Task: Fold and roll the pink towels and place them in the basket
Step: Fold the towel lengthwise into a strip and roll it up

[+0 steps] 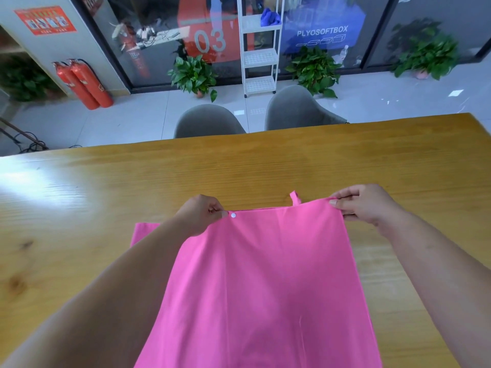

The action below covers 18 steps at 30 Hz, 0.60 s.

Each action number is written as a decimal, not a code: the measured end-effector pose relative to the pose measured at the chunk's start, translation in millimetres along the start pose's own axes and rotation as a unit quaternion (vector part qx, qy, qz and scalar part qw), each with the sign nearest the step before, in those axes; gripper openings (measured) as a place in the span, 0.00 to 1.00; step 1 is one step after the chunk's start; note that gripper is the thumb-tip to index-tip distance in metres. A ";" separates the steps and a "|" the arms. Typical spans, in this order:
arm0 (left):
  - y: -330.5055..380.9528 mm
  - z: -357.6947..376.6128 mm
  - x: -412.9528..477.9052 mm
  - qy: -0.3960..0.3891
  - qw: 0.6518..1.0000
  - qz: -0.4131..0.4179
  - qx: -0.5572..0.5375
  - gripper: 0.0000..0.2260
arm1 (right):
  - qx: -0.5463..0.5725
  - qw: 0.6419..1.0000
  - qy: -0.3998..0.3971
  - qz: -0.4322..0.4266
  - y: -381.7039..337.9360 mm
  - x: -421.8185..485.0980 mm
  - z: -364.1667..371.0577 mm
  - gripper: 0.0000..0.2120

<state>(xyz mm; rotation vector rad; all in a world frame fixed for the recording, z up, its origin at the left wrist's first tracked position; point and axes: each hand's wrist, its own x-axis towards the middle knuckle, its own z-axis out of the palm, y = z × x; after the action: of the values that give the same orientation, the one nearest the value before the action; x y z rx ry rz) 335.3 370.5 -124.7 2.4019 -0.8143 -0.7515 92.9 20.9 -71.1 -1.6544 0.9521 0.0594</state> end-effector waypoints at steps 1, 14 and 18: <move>-1.7 -0.8 -1.6 0.002 1.000 0.000 -0.005 0.04 | 0.043 0.997 -0.066 -0.009 -12.1 -10.1 -5.7 0.09; -4.8 -1.8 -6.7 0.045 0.998 -0.014 0.050 0.10 | 0.152 0.983 -0.069 -0.071 -9.5 -8.6 -24.0 0.12; 9.2 10.6 -6.6 0.070 0.990 -0.002 0.121 0.09 | 0.052 0.996 0.053 -0.039 22.1 16.2 -17.7 0.09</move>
<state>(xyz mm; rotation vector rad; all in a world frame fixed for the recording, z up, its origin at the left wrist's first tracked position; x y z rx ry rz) 320.5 365.6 -124.7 2.6358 -0.8879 -0.5012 82.7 -2.7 -91.0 -1.6088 0.9524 -0.1295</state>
